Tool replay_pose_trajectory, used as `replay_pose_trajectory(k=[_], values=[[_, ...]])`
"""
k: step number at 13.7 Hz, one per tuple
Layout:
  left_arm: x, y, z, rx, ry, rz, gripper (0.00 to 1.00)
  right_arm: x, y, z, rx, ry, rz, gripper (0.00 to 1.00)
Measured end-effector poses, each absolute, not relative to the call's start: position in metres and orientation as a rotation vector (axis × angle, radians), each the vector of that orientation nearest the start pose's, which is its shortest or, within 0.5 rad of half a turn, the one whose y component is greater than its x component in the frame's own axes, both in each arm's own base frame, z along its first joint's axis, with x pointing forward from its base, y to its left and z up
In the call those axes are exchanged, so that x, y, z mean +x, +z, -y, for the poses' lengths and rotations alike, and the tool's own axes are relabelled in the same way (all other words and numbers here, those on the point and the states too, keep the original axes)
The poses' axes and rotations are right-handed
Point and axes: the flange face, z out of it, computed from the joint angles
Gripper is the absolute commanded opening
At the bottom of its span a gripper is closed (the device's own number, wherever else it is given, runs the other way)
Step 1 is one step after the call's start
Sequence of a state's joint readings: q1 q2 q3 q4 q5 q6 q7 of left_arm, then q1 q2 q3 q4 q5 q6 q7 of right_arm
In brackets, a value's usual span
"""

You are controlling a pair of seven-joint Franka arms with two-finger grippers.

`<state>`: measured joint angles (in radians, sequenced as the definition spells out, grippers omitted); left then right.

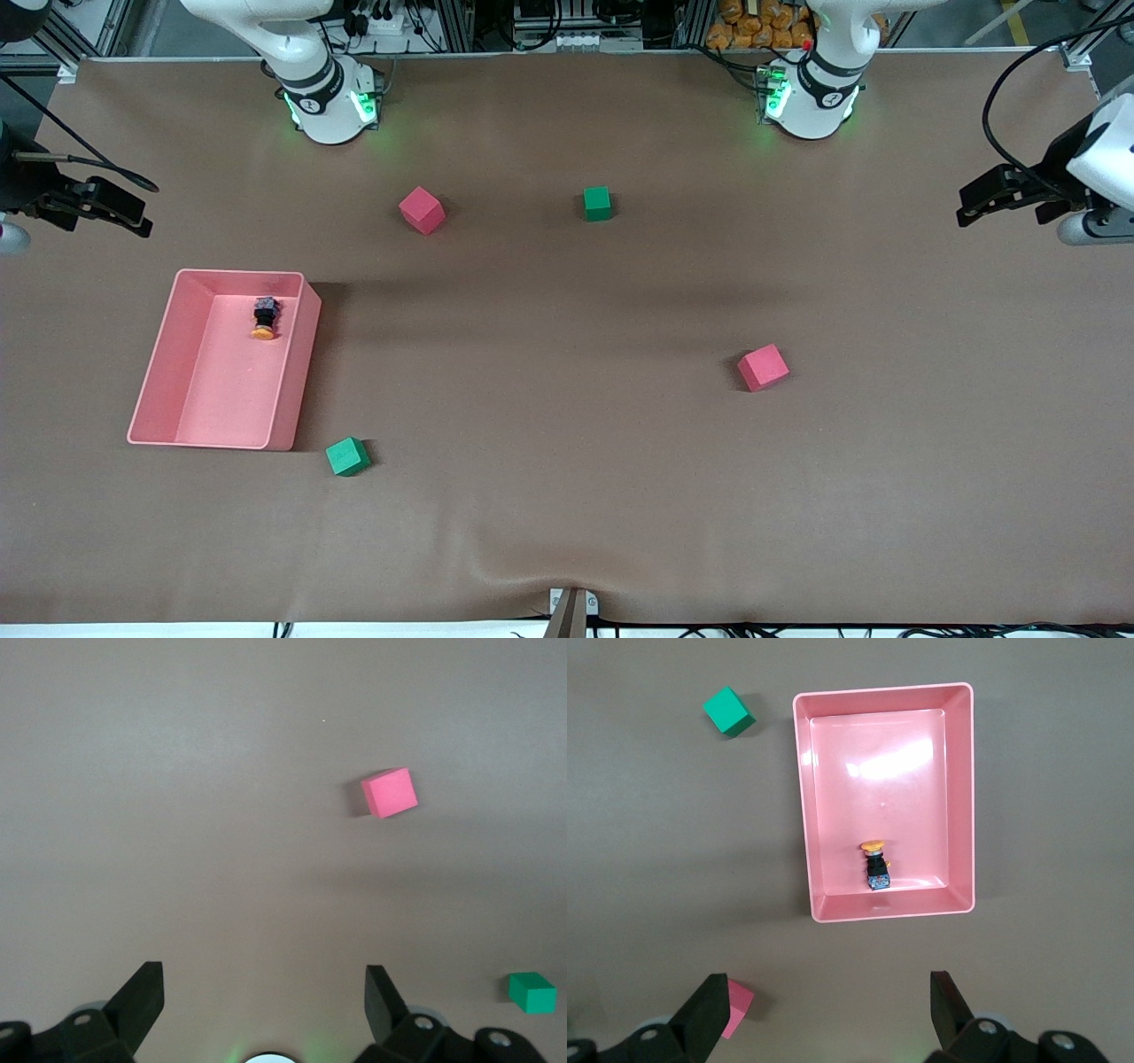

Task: Place and upright button with both arms
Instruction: 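Reach the right gripper down into the pink tray to the yellow button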

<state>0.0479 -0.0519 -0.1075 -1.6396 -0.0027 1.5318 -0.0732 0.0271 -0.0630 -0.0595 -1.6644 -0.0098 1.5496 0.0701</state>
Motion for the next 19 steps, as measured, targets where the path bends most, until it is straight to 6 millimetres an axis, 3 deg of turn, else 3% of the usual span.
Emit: replay_pose_trajectory(k=[3, 6, 9, 11, 14, 19], values=[[0.532, 0.620, 0.047, -3.133, 0.076, -0.015, 1.00, 0.532, 0.605, 0.022, -3.147, 0.110, -0.167, 1.00], [0.532, 0.628, 0.044, -3.135, 0.049, -0.009, 1.00, 0.533, 0.590, 0.022, -3.147, 0.156, -0.169, 1.00], [0.533, 0.641, 0.035, -3.138, 0.008, 0.018, 1.00, 0.533, 0.554, 0.022, -3.145, 0.214, -0.167, 1.00], [0.534, 0.644, 0.028, -3.139, -0.002, 0.037, 1.00, 0.532, 0.515, 0.024, -3.142, 0.253, -0.165, 1.00], [0.536, 0.641, 0.029, -3.139, 0.008, 0.035, 1.00, 0.526, 0.436, 0.030, -3.141, 0.256, -0.169, 1.00], [0.535, 0.637, 0.030, -3.137, 0.050, 0.033, 1.00, 0.522, 0.307, 0.066, -3.139, 0.242, -0.179, 1.00]])
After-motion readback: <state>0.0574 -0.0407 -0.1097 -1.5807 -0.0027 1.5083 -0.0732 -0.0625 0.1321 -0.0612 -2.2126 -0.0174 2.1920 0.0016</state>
